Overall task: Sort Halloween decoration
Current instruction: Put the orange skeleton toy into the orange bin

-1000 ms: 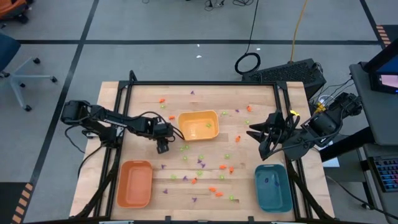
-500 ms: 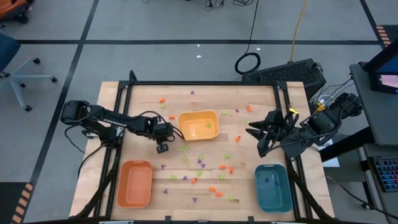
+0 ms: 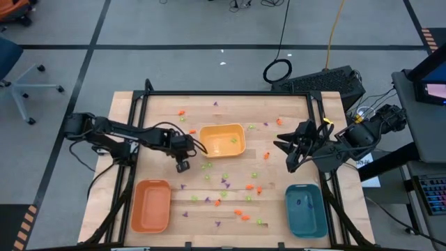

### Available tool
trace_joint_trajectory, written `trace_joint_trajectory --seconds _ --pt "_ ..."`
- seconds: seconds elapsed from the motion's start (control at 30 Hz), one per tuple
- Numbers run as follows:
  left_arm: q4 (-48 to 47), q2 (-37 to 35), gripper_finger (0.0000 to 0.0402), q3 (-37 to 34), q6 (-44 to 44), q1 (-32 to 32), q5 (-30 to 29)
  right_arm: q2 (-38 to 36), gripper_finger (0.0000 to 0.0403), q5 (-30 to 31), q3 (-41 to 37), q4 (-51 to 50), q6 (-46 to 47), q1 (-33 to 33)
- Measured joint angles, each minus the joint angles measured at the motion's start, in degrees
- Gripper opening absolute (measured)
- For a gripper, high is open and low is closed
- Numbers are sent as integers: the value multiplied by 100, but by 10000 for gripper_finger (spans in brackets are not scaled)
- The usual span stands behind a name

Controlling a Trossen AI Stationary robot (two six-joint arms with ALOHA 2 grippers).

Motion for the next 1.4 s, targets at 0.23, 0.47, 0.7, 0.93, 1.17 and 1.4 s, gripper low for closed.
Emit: trace_joint_trajectory --seconds 0.23,0.47,0.7,0.93,1.17,1.4 --pt "-719 -647 20 357 -286 -3 57 -1 116 -2 0 -3 -19 0" --pt "-874 -1607 21 775 -749 -3 25 -1 116 -4 0 -3 -21 0" --pt "-788 -2513 22 1220 -1048 -3 -57 15 116 1 0 17 10 -56" --pt "-1213 -2652 22 1194 -1084 -14 -224 39 116 5 0 100 -89 -179" --pt "-952 -1947 38 605 -1046 -317 75 41 116 3 0 139 -122 -212" --pt "628 -965 164 115 -816 -596 12 41 116 0 0 150 -91 -212"
